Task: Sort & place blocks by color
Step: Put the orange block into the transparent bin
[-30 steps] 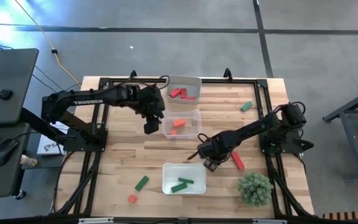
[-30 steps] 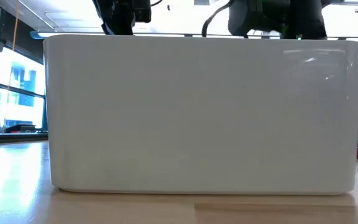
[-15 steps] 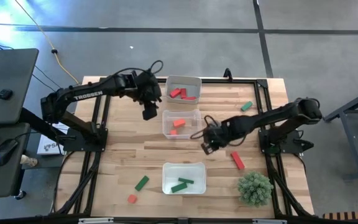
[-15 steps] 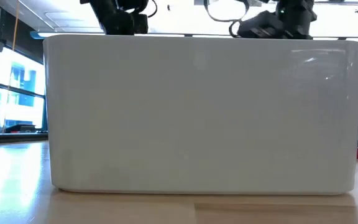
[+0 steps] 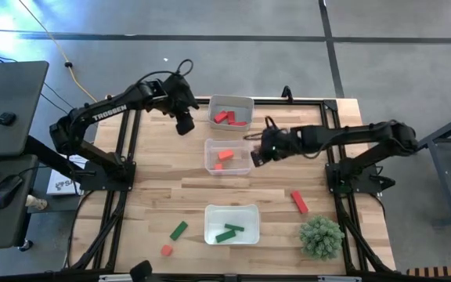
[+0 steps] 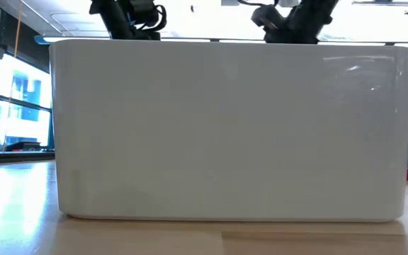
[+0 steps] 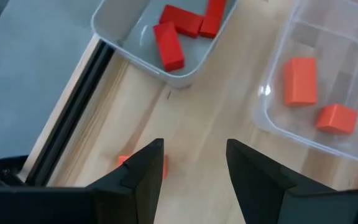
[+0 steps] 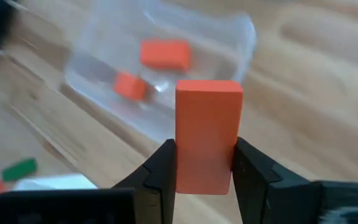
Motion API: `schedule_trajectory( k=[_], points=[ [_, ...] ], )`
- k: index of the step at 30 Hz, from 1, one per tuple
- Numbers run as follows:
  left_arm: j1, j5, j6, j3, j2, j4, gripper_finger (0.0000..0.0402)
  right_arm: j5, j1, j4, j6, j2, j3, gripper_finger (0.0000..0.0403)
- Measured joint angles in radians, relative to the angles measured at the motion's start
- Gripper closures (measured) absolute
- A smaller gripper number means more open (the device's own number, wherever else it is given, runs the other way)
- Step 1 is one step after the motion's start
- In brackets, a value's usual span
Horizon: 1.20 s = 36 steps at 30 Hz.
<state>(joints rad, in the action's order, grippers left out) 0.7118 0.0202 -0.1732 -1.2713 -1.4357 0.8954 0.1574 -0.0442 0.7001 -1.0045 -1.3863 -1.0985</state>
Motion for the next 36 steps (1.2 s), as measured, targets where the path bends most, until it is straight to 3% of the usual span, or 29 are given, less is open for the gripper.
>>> schedule_trajectory(
  k=[16, 28, 36],
  points=[
    [0.019, -0.002, 0.229, 0.0, 0.0, -0.002, 0.0238, -0.159, -0.2, -0.485, 0.6, 0.002, -0.001, 0.0304],
    [0.019, -0.002, 0.337, 0.0, 0.0, 0.0, 0.0238, -0.224, -0.233, -0.739, 0.767, -0.007, -0.002, 0.0304],
    [0.004, 0.006, 0.407, 0.0, 0.0, 0.014, 0.0238, -0.294, -0.231, -0.71, 0.716, -0.098, -0.003, 0.0304]
  ],
)
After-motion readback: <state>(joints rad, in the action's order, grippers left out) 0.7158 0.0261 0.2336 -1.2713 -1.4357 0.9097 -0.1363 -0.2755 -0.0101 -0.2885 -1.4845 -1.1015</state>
